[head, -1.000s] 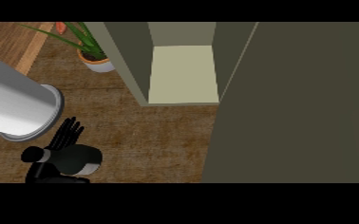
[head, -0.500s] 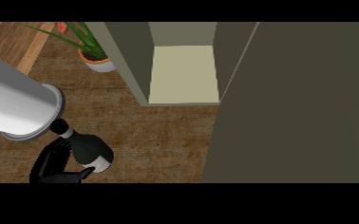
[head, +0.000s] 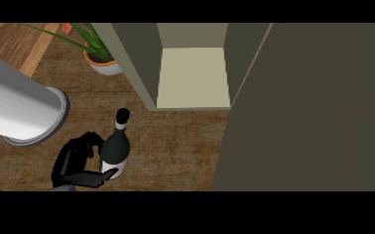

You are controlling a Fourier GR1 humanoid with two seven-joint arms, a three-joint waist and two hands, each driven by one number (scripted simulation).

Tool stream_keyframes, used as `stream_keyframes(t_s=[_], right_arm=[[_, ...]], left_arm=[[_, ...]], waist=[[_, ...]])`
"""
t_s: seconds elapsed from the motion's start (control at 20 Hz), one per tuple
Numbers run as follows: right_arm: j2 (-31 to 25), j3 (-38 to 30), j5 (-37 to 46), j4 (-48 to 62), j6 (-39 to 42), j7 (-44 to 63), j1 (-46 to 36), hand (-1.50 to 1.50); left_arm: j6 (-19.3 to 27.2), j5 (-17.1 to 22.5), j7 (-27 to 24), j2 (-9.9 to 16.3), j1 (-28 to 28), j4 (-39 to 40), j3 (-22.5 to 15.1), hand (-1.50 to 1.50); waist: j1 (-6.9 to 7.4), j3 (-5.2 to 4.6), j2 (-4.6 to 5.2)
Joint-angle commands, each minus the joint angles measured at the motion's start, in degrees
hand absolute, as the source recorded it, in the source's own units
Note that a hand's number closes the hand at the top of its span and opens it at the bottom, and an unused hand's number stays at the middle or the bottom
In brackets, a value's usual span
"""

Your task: Pick up the wine, place it into the cabinet and close the cabinet

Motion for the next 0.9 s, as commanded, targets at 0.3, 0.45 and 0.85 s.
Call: stream_keyframes(t_s=[0.3, 0.45, 0.85], right_arm=[[-4.9, -0.2, 3.6, -12.3, 0.3, 1.4, 5.5, -1.5], [-2.2, 1.3, 4.2, -9.2, -0.5, 1.2, 4.0, -1.5], [-4.3, 3.0, 4.7, -11.0, -1.8, -0.4, 7.3, -1.5]], left_arm=[[-1.3, 2.0, 6.5, -5.3, -0.7, -8.8, -4.5, 1.5], [-0.4, 1.8, 8.8, -7.7, 2.5, -14.2, -7.5, 1.5], [6.5, 7.0, 16.2, -8.3, 11.1, -30.8, -20.8, 1.5]], waist=[[-0.31, -0.13, -0.03], [0.33, -0.15, 0.08], [0.03, -0.14, -0.2]])
